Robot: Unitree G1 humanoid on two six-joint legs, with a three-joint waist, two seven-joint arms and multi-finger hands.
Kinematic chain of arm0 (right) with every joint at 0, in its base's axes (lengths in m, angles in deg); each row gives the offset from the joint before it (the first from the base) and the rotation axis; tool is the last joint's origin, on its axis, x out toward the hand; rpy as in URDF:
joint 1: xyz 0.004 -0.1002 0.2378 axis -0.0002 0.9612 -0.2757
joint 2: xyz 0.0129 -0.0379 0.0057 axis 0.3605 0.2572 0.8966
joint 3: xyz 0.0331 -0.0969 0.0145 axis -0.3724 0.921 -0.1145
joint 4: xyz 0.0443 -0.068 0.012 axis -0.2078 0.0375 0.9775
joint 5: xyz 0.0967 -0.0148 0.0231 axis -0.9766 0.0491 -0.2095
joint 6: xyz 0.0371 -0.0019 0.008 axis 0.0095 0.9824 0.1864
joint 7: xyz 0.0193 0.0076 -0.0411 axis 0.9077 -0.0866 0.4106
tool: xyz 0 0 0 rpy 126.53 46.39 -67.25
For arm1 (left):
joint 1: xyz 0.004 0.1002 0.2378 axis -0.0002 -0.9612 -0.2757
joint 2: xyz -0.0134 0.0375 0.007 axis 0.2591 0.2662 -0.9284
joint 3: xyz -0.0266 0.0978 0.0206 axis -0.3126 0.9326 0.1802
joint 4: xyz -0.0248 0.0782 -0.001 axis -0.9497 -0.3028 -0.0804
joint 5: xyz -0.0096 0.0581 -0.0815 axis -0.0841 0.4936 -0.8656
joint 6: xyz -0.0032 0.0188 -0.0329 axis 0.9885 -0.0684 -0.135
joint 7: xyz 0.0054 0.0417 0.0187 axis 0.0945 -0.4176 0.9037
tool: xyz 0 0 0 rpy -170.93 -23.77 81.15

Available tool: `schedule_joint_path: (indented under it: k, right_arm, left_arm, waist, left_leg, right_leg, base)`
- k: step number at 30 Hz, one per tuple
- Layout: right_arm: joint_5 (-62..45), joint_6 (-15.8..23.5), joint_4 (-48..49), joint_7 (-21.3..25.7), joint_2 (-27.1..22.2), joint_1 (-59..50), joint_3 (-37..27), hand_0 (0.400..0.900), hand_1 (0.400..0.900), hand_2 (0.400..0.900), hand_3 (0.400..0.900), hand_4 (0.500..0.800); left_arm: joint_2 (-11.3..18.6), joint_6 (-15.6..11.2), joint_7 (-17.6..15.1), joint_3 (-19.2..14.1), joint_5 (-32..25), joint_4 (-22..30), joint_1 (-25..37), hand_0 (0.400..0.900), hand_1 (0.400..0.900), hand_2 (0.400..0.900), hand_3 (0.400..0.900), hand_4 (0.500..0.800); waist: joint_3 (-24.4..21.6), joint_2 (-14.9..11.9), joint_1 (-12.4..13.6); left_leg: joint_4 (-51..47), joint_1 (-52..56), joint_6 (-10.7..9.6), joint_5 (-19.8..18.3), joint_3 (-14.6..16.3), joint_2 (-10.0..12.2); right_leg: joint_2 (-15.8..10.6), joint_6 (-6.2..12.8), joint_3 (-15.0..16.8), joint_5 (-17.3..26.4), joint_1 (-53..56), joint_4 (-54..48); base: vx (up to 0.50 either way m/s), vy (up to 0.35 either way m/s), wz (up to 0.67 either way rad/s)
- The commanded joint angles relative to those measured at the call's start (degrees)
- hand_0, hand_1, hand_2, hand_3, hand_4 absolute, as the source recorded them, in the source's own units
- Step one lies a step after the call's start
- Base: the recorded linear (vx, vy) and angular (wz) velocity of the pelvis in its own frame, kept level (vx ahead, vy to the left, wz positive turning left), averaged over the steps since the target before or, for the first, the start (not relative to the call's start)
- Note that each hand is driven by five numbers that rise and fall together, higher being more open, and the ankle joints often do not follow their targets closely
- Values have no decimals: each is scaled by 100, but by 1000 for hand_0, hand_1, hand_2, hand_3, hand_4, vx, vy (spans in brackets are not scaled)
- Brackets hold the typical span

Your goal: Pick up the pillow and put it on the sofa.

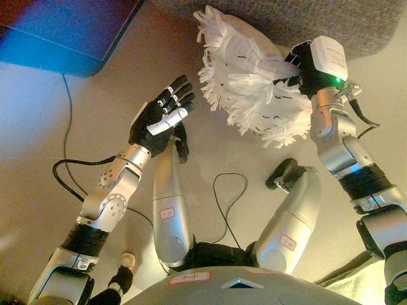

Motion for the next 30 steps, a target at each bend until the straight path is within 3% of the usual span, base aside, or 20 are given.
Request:
schedule_joint_path:
  k: [1, 4, 8, 15, 18, 23, 30]
  right_arm:
    - [189, 752, 1260, 789, -573, -717, -1093, 400, 400, 400, 400, 500]
    - [214, 835, 1451, 809, -663, -512, -1268, 400, 400, 400, 400, 500]
    - [258, 941, 1935, 783, -747, 57, -1645, 400, 400, 400, 400, 500]
    - [265, 1175, 2472, 668, -754, 874, -2089, 400, 400, 400, 400, 500]
    - [232, 1281, 2621, 546, -805, 1123, -2248, 400, 400, 400, 400, 500]
    - [-310, 1426, 2695, 365, -1242, 1566, -2684, 400, 400, 400, 400, 500]
    - [-1370, 1699, 1811, -55, -2281, 1308, -2890, 400, 400, 400, 400, 500]
  left_arm:
    - [17, -282, 46, -268, 261, 481, 188, 900, 900, 900, 900, 800]
    - [9, -192, 23, -312, 266, 548, 199, 900, 900, 900, 900, 800]
    - [41, 133, -106, -419, 280, 653, 63, 900, 900, 900, 900, 800]
    - [99, 770, -251, -598, 252, 802, -359, 900, 900, 900, 900, 800]
    - [31, 909, -280, -653, 264, 762, -535, 900, 900, 900, 900, 800]
    - [-16, 1186, -165, -773, 243, 699, -908, 900, 900, 900, 900, 800]
    - [149, 1465, 171, -837, 341, 632, -1369, 900, 900, 900, 900, 800]
  waist:
    - [-10, -197, -106]
    - [-10, -254, -107]
    - [-180, -404, -81]
    - [-679, -653, -67]
    - [-920, -732, -84]
    - [-1478, -923, -124]
    - [-2136, -1276, -102]
  left_leg:
    - [-884, 936, 229, -163, -132, -79]
    - [-1282, 1292, 236, -53, -103, -162]
    - [-2041, 2109, 294, 146, -17, -379]
    - [-3569, 3451, 270, 510, 285, -429]
    - [-4197, 3946, 289, 690, 415, -525]
    - [-5018, 4685, 313, 880, 654, -594]
    - [-5074, 5132, 350, 701, 688, -575]
  right_leg:
    - [92, -236, -212, 1369, 377, -1665]
    - [-11, -170, -379, 1623, 761, -2193]
    - [-77, -45, -717, 2118, 1652, -3143]
    - [297, 175, -1046, 2704, 3057, -4667]
    - [493, 230, -1116, 2846, 3484, -5105]
    - [767, 280, -1218, 3055, 4023, -5572]
    - [982, 269, -1175, 3119, 4304, -5600]
  base:
    - [-10, 21, -11]
    - [-5, 17, -10]
    - [58, -5, -13]
    - [128, -19, -16]
    - [136, 24, -16]
    - [186, -22, -3]
    - [243, -83, 12]
